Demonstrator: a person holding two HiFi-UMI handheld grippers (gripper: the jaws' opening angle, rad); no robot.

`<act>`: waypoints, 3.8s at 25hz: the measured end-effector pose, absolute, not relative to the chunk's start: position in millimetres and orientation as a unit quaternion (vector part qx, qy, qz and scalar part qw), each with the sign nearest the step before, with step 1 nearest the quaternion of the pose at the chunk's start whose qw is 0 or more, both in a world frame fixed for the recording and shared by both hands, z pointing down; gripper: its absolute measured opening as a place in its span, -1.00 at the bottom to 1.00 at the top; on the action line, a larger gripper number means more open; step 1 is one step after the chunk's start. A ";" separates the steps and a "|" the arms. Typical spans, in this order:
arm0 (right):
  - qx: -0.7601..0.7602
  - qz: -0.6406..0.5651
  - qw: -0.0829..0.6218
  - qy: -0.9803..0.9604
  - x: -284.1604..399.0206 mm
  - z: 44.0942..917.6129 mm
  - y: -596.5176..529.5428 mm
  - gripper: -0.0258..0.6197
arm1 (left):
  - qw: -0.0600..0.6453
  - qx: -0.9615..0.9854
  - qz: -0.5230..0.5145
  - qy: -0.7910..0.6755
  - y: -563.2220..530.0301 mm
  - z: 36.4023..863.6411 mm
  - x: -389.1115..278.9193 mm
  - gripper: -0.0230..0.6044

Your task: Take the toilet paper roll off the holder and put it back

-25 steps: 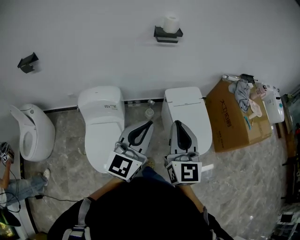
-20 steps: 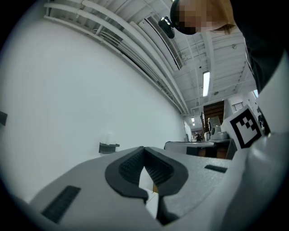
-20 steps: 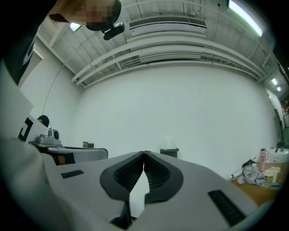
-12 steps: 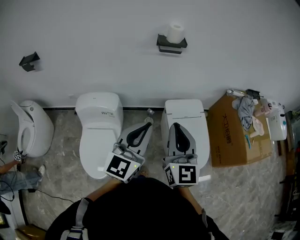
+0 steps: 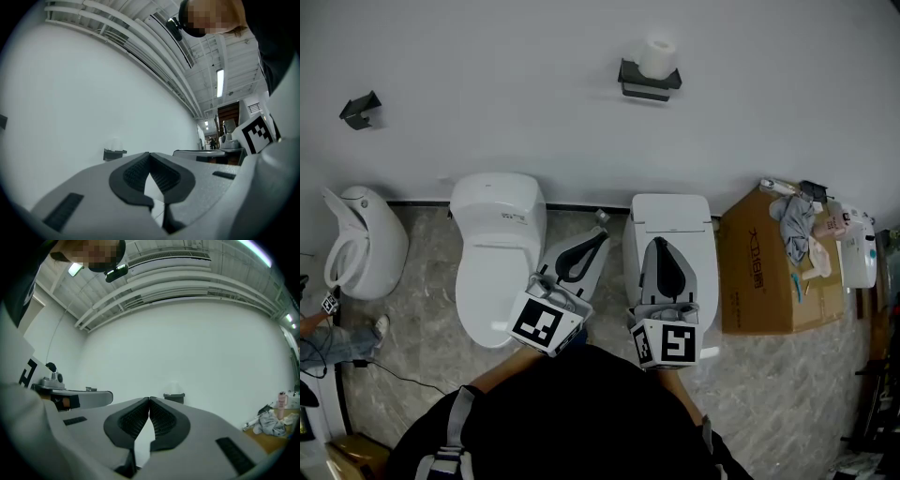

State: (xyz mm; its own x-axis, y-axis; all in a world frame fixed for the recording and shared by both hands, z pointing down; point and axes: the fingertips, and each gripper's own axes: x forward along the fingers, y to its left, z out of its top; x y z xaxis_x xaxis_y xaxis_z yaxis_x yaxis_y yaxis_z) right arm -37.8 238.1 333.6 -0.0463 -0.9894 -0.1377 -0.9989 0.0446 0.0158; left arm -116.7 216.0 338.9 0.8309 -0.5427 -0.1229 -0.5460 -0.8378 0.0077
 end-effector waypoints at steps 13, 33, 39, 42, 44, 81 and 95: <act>-0.691 0.050 0.044 0.720 -25.0 339.8 215.8 -0.85 | 0.011 -0.956 0.059 0.287 187.6 347.6 -105.3 -0.91; -0.690 0.057 0.033 0.721 26.6 333.0 70.5 -0.85 | -0.017 -0.960 0.042 0.276 48.5 352.8 -44.3 -0.91; -0.697 0.043 0.031 0.715 44.7 330.7 21.8 -0.85 | -0.029 -0.963 0.033 0.265 3.2 349.2 -23.7 -0.91; -0.705 0.047 0.035 0.707 57.8 326.4 0.1 -0.85 | -0.021 -0.966 0.032 0.256 -20.2 344.6 -10.6 -0.91; -0.709 0.043 0.033 0.703 65.8 326.3 -13.2 -0.85 | -0.020 -0.967 0.031 0.250 -34.5 342.2 -3.0 -0.91; -0.665 0.038 0.026 0.745 140.5 328.5 -162.8 -0.85 | -0.022 -0.952 0.038 0.303 -178.1 338.1 64.6 -0.91; -0.628 0.043 0.037 0.776 153.1 314.3 -184.5 -0.85 | 0.003 -0.939 0.058 0.339 -199.5 312.0 84.0 -0.91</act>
State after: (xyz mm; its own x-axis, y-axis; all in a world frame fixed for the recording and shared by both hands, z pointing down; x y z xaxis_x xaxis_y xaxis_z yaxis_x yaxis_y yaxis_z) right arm 153.1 -184.5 314.3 -0.2093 -0.9716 -0.1104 -0.9778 0.2084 0.0200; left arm 84.0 -199.5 312.0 0.7634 -0.6363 -0.1113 -0.6371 -0.7701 0.0332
